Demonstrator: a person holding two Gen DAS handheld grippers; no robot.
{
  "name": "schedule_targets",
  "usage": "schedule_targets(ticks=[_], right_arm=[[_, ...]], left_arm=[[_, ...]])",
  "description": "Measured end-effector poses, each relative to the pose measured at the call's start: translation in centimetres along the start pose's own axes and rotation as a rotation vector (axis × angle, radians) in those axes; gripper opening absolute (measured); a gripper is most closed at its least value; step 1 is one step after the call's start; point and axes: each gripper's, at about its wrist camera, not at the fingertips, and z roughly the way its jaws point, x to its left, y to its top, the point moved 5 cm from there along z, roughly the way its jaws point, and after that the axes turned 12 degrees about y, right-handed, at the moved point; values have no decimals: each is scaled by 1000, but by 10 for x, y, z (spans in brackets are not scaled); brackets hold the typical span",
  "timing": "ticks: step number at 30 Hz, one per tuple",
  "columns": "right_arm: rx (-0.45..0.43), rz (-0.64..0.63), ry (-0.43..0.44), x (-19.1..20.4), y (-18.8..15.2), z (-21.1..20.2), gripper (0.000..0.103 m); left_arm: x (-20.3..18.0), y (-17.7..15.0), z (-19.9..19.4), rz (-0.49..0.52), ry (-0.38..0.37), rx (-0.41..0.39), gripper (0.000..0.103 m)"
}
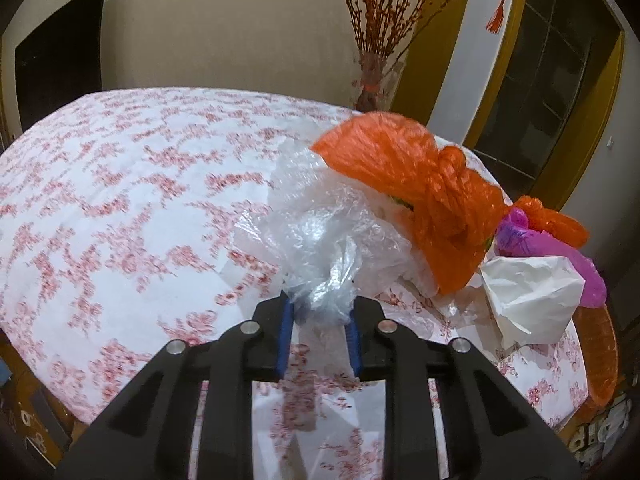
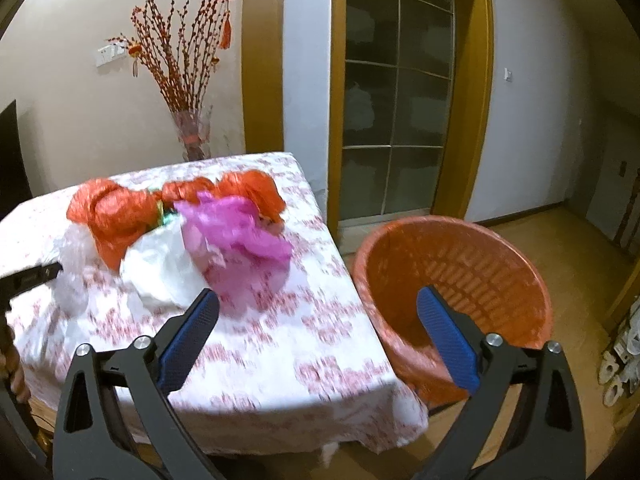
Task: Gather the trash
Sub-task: 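Grasp the clear plastic bag with the left gripper while the right grasps an orange bag, then carry both bags over the orange basket and open both grippers to drop them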
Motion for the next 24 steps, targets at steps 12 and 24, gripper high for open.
schedule_targets(ticks=[12,24], right_arm=[[38,22,132,22,42,50,67],[140,24,140,17,85,125,66]], left_arm=[[18,17,-31,-8,8,-69,23],[5,46,-48,2,-33,-100,23]])
